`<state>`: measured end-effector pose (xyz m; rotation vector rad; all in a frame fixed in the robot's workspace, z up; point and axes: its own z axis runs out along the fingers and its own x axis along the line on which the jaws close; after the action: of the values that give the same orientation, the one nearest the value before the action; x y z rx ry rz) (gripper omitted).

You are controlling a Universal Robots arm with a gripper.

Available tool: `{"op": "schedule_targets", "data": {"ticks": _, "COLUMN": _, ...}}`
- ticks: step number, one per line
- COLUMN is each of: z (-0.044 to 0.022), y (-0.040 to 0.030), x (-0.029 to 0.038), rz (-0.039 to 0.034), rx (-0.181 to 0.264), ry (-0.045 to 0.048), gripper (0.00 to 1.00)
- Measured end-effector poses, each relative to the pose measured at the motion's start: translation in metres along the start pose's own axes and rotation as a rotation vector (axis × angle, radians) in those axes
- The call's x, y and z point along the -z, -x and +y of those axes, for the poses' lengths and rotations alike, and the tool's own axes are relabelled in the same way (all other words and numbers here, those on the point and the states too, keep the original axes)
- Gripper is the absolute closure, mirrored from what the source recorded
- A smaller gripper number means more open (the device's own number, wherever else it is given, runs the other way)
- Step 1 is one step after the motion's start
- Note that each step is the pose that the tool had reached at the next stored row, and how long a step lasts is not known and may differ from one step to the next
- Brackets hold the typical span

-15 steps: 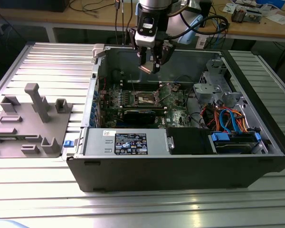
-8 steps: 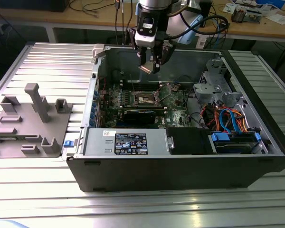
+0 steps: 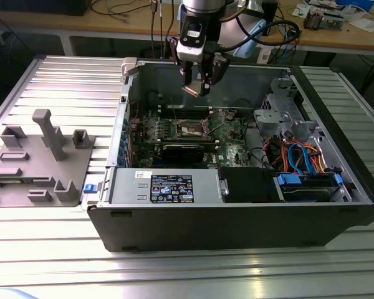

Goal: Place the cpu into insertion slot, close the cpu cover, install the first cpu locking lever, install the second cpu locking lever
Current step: 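Place the cpu into insertion slot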

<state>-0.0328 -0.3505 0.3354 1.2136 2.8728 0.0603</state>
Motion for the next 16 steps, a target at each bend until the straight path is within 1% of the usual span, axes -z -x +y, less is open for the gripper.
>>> {"op": "schedule_targets", "data": {"ticks": 16, "z": 0.0, "y": 0.0, "x": 0.0, "rz": -0.0007, "rx": -0.017, "ry": -0.0001, "gripper": 0.46}}
